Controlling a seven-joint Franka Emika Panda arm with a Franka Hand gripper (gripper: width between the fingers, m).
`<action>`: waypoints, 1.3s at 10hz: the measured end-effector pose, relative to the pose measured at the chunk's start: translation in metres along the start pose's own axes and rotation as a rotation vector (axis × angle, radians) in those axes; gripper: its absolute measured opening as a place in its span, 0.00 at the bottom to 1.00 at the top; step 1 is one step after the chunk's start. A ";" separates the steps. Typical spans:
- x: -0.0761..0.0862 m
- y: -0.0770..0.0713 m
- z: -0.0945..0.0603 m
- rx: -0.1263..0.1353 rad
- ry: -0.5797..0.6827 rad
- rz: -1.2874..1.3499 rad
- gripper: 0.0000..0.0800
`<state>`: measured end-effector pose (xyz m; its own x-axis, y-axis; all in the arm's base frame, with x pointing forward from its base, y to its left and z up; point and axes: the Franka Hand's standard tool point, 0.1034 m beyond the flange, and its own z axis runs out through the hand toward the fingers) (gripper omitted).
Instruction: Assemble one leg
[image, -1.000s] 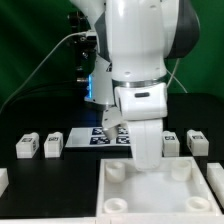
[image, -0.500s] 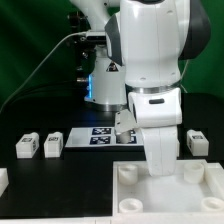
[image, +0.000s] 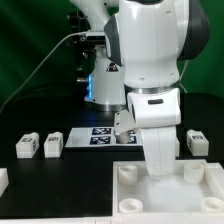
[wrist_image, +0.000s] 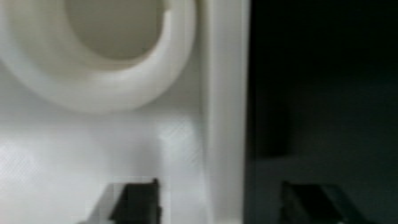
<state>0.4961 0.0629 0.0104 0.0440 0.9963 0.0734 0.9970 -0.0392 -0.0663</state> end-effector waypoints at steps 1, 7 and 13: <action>0.000 0.000 0.000 0.000 0.000 0.001 0.59; -0.002 0.000 0.000 0.000 0.000 0.003 0.81; 0.002 -0.002 -0.010 -0.012 -0.004 0.117 0.81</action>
Offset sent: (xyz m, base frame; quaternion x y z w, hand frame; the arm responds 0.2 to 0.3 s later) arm 0.0000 0.0000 0.0000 0.0000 0.0000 0.0000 1.0000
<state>0.4944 0.0646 0.0209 0.1596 0.9853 0.0616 0.9858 -0.1558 -0.0623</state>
